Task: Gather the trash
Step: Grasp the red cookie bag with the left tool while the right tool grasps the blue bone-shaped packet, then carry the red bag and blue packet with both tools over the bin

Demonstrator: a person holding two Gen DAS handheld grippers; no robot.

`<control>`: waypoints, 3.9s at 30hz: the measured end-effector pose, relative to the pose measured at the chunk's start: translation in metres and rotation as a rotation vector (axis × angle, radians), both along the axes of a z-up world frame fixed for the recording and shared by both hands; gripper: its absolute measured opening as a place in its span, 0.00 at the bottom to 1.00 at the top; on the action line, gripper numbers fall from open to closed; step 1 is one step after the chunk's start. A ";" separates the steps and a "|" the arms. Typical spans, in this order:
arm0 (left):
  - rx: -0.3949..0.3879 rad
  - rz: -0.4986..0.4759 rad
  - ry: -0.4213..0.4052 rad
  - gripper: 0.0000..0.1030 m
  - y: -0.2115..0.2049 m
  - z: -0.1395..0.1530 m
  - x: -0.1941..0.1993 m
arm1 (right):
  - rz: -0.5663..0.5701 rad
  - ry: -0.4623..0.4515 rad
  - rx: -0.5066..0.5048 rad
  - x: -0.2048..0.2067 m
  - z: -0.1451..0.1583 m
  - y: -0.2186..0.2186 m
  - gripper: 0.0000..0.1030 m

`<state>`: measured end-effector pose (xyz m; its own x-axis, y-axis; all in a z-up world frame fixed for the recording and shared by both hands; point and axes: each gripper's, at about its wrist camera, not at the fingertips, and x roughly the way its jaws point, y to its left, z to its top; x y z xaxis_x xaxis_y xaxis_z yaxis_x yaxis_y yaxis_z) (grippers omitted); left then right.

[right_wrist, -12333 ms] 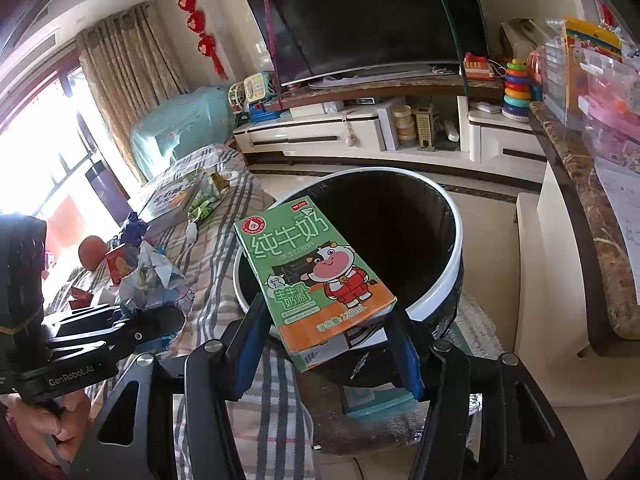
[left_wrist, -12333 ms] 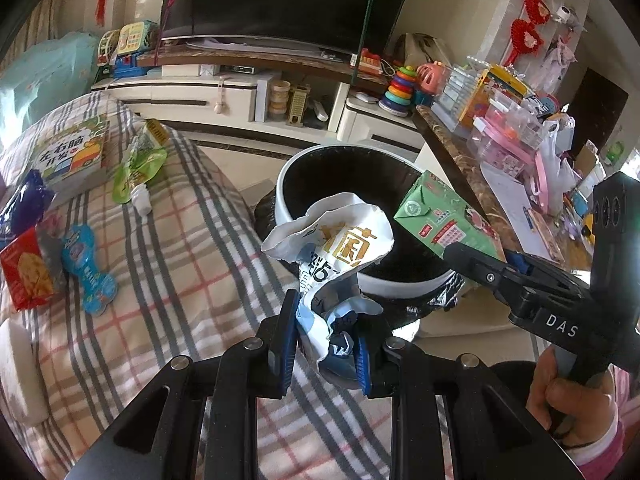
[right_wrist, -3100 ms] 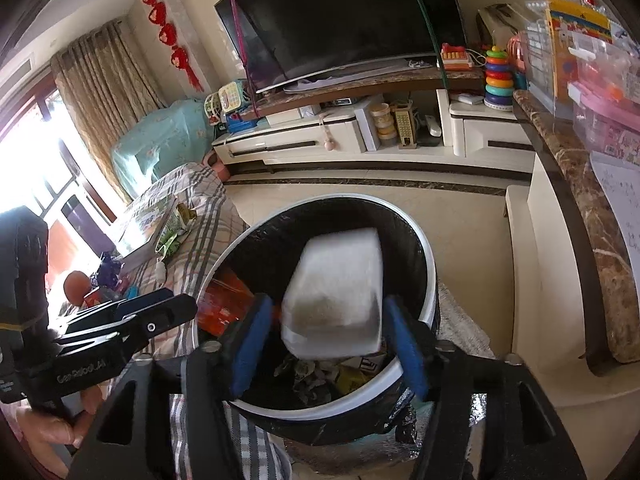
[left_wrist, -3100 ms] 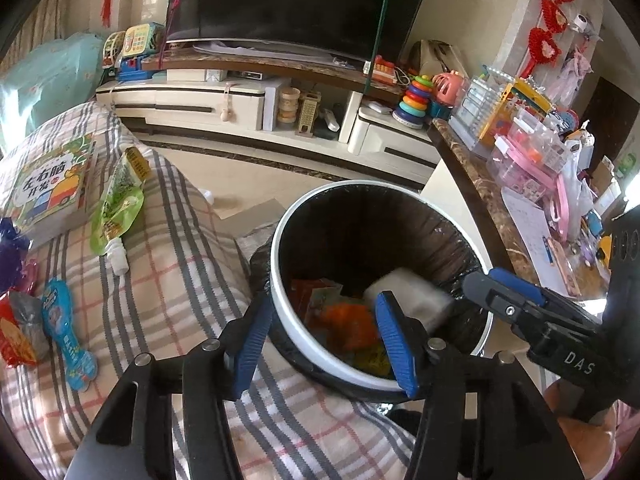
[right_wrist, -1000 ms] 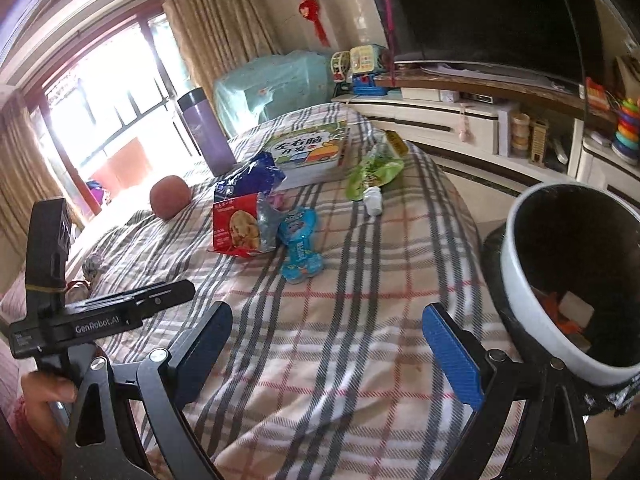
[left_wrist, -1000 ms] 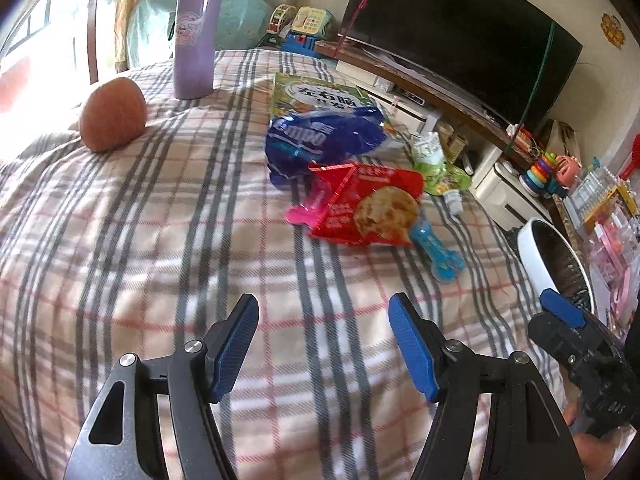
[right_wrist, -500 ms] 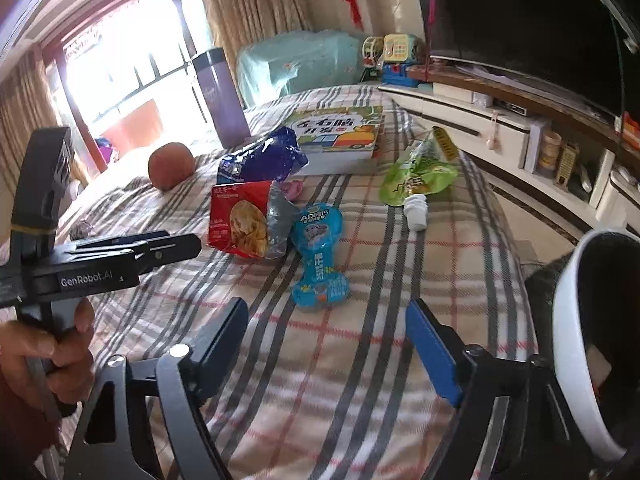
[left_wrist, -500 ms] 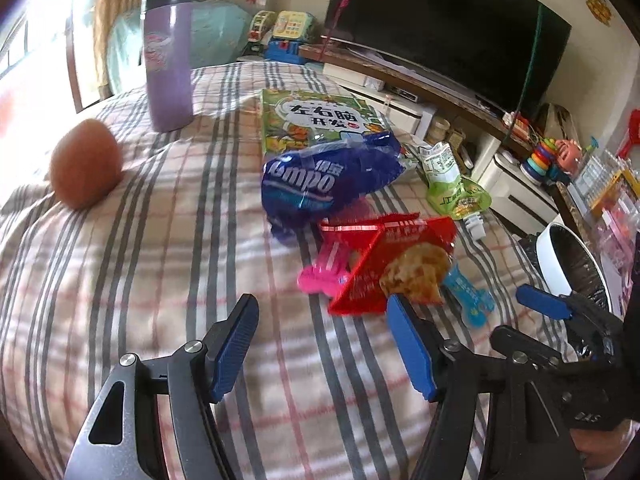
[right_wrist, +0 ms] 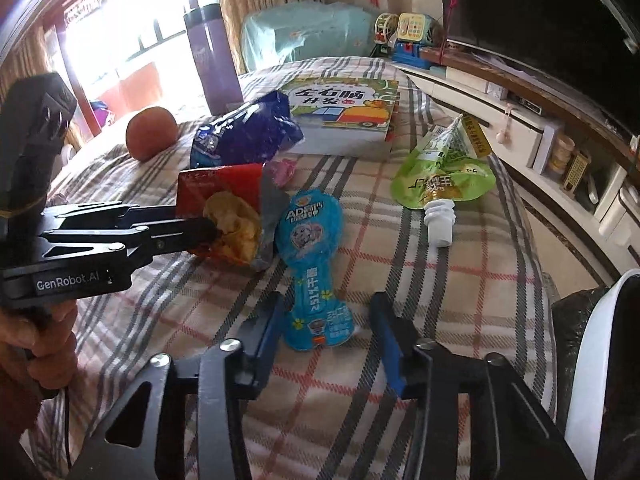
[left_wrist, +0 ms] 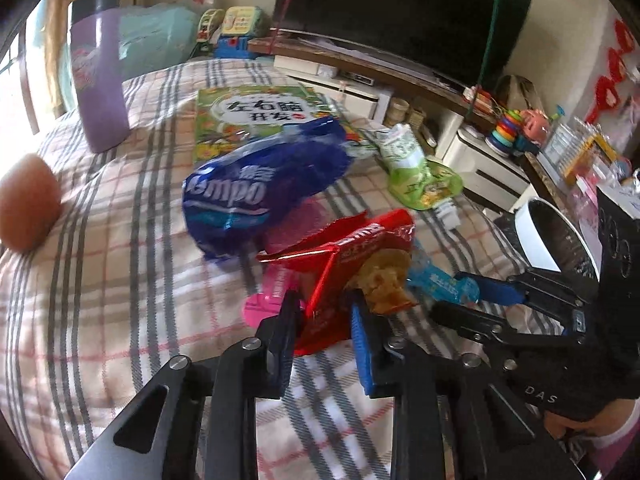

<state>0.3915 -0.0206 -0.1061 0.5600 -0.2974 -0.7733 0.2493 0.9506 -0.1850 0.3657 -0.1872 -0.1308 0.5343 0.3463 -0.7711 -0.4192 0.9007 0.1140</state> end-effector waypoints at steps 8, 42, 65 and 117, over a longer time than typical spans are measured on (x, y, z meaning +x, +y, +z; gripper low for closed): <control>0.004 0.000 -0.002 0.07 0.000 0.002 -0.019 | -0.023 0.011 0.026 -0.009 0.001 -0.009 0.25; -0.140 -0.068 0.018 0.05 -0.041 0.032 -0.106 | -0.218 -0.020 0.169 -0.107 0.028 -0.097 0.20; -0.128 -0.162 0.010 0.05 -0.098 0.040 -0.099 | -0.316 -0.082 0.190 -0.132 0.048 -0.151 0.20; -0.066 -0.322 0.011 0.05 -0.222 0.040 -0.034 | -0.520 -0.108 0.182 -0.123 0.056 -0.256 0.21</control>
